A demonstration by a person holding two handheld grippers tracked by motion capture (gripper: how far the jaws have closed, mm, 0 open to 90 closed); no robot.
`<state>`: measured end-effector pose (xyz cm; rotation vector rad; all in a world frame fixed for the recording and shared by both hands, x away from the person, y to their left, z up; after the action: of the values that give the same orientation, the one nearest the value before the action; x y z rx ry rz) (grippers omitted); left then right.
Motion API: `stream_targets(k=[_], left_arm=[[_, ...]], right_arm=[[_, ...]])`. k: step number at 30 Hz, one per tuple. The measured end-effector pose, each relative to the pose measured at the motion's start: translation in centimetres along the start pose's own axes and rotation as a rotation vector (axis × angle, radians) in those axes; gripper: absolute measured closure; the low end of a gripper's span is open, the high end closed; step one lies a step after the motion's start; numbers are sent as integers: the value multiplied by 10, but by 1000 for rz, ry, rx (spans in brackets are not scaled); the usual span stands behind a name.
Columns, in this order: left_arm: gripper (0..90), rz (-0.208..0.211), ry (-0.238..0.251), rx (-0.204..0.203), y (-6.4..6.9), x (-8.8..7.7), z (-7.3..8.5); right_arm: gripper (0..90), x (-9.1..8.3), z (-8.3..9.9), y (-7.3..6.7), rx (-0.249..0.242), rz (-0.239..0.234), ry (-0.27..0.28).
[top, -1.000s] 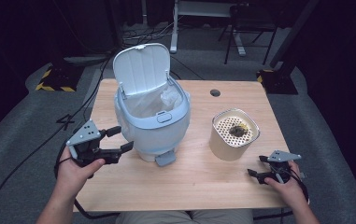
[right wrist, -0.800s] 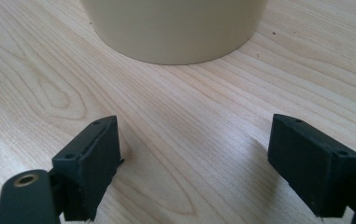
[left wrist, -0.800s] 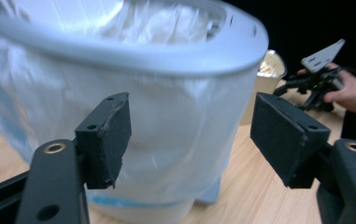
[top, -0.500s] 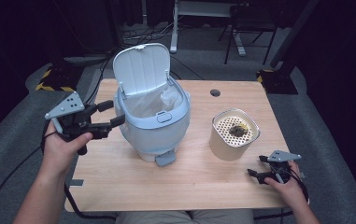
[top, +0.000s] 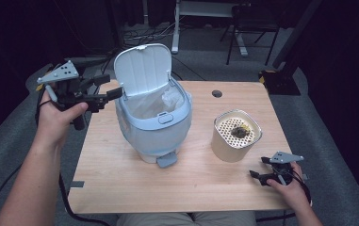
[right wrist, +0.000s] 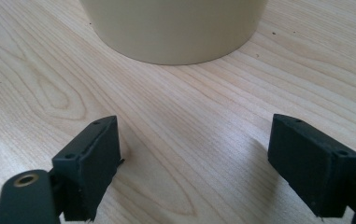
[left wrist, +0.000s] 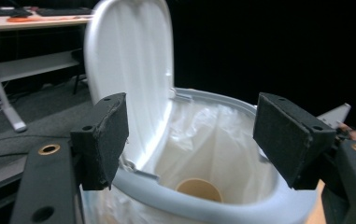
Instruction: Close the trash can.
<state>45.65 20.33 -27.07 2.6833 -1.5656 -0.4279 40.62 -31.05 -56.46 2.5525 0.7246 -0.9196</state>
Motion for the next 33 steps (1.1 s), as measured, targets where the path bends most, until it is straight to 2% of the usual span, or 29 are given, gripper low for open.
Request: stream_targets(k=[4, 5, 9, 12, 14, 16, 22, 27, 30, 33], left_arm=[[276, -19, -13, -19, -9, 3, -4], [277, -32, -18, -22, -16, 5, -7], [280, -61, -34, -37, -28, 11, -10], [298, -92, -49, -41, -33, 17, -10], [305, -90, -50, -38, -35, 21, -12], [317, -79, -40, -40, -36, 26, -14], [380, 0, -28, -51, -36, 32, -19], [409, 17, -57, -24, -30, 33, -20], [450, 53, -50, -34, -26, 30, -20], [450, 83, -51, -25, -17, 30, -18]], right_arm=[[172, 0, 0, 0, 0, 0, 0], [172, 0, 0, 0, 0, 0, 0], [172, 0, 0, 0, 0, -1, 0], [172, 0, 0, 0, 1, -2, 1], [172, 0, 0, 0, 1, -2, 1], [172, 0, 0, 0, 0, -2, 2], [171, 0, 0, 0, 0, -2, 2], [172, 0, 0, 0, 0, -2, 2], [172, 0, 0, 0, 0, -2, 2], [172, 0, 0, 0, 0, -2, 2]])
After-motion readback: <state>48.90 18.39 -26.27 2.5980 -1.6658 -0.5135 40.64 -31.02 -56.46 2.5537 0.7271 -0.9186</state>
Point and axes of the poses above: each handheld gripper's, and its own axes: x roughly forward along the jaws, z roughly out of its underside, y roughly to its right, the point moved 9 cm from there along x, roughly forward along the jaws, and after that the axes turned 11 degrees about z, right-handed, at the moved point
